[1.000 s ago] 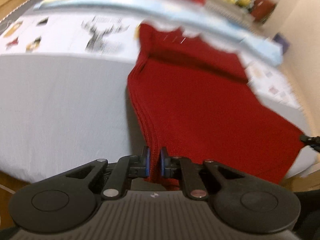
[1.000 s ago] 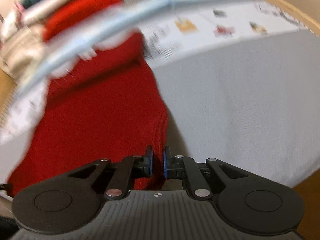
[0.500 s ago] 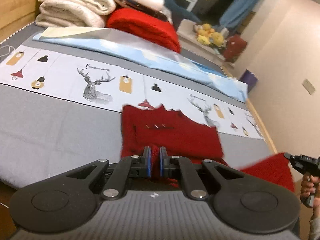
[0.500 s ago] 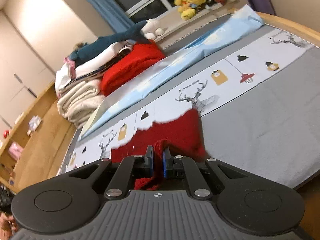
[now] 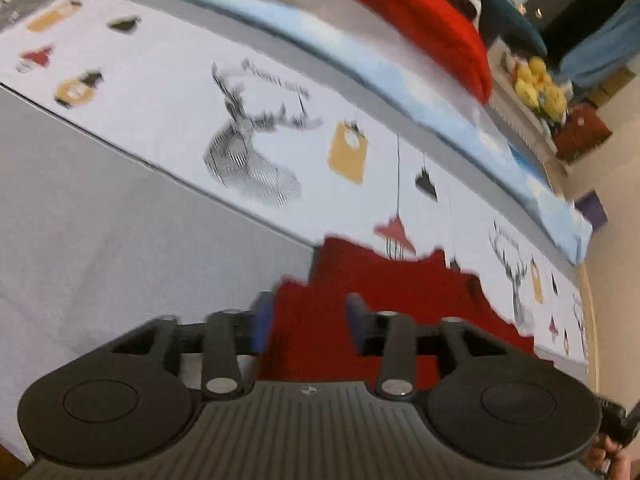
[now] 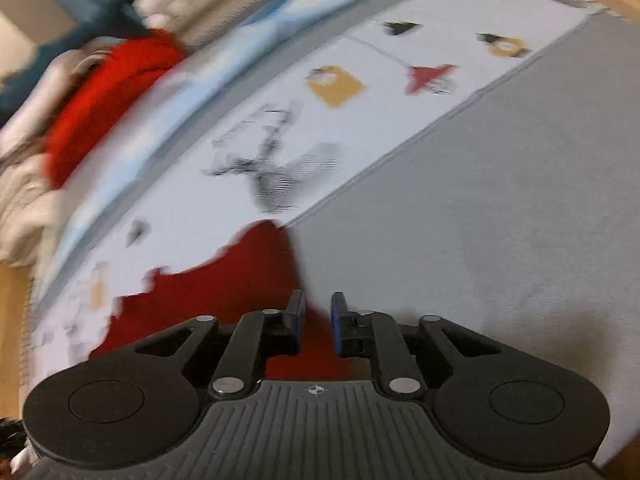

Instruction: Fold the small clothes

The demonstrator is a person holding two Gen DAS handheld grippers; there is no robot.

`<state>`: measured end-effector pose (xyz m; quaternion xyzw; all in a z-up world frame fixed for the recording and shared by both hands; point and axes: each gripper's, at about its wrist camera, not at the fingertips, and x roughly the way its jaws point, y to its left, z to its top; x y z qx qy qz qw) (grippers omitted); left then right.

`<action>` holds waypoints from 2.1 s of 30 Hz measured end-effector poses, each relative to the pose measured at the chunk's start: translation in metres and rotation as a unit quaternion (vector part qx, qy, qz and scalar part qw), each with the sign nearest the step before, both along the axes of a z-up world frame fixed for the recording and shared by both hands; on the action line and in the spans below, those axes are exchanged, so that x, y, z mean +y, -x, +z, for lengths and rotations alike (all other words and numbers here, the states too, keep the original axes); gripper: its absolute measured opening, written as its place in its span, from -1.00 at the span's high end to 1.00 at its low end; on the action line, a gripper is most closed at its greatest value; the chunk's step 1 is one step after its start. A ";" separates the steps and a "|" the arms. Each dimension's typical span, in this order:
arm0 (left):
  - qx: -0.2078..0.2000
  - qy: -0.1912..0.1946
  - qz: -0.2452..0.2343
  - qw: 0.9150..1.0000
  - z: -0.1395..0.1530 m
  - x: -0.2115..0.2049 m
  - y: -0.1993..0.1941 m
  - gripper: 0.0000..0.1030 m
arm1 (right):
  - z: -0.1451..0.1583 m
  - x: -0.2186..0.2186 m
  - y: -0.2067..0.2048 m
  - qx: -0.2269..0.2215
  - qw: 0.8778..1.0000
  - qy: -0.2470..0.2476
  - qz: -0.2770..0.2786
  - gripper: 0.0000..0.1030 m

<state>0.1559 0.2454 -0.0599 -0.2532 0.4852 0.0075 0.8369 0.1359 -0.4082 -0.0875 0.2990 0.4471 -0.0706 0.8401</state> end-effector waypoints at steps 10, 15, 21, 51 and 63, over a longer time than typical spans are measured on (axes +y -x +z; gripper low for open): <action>0.094 -0.008 -0.031 0.995 -0.078 -0.017 -0.009 0.00 | -0.050 0.026 -0.006 0.045 0.998 -0.010 0.051 0.28; 0.085 0.019 -0.037 0.996 -0.084 -0.023 -0.011 0.67 | -0.051 0.030 -0.008 0.036 0.997 0.000 0.063 0.43; -0.065 -0.044 -0.056 0.995 -0.021 -0.034 0.007 0.75 | -0.025 0.030 -0.003 -0.037 0.997 0.021 0.071 0.79; 0.088 -0.080 -0.184 0.976 -0.040 -0.052 0.052 0.76 | -0.030 0.048 0.042 0.096 0.983 0.014 0.156 0.73; 0.063 -0.142 -0.155 0.976 -0.015 -0.053 0.065 0.62 | -0.018 0.052 0.045 0.113 0.982 0.070 0.131 0.62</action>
